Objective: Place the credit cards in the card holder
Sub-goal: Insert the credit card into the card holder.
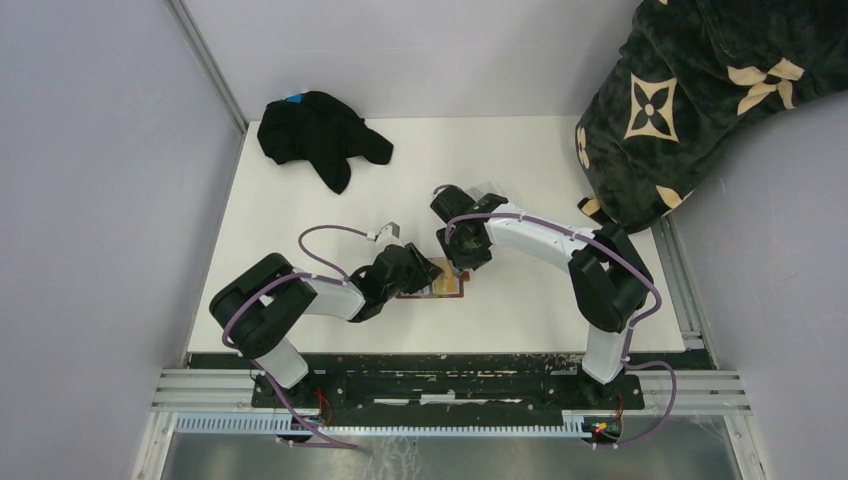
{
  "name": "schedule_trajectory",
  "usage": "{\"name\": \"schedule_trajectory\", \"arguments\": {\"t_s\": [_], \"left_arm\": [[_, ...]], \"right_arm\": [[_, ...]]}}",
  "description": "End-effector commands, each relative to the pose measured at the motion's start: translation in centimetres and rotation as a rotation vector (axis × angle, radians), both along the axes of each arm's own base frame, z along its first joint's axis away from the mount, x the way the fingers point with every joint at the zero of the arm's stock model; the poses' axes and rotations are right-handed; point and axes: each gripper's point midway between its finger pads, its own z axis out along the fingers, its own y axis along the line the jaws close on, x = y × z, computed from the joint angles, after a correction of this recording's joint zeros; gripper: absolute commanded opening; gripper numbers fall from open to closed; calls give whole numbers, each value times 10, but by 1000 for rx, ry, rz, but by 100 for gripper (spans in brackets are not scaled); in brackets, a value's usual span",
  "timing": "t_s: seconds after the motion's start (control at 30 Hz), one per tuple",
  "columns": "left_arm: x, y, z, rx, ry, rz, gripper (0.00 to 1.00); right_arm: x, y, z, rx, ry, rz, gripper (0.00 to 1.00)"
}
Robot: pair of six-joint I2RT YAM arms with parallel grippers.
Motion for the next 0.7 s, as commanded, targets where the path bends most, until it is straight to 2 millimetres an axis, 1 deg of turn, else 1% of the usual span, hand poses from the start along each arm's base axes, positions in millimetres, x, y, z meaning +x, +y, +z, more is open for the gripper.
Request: {"name": "schedule_trajectory", "arguments": {"t_s": [0.0, 0.23, 0.4, 0.67], "left_arm": [[-9, 18, -17, 134, 20, -36, 43], [-13, 25, -19, 163, 33, -36, 43], [-15, 28, -21, 176, 44, -32, 43], [-17, 31, -24, 178, 60, -27, 43]], "right_arm": [[-2, 0, 2, 37, -27, -24, 50], [-4, -4, -13, 13, -20, -15, 51], [-7, 1, -20, 29, -6, -12, 51], [-15, 2, -33, 16, 15, 0, 52]]}}
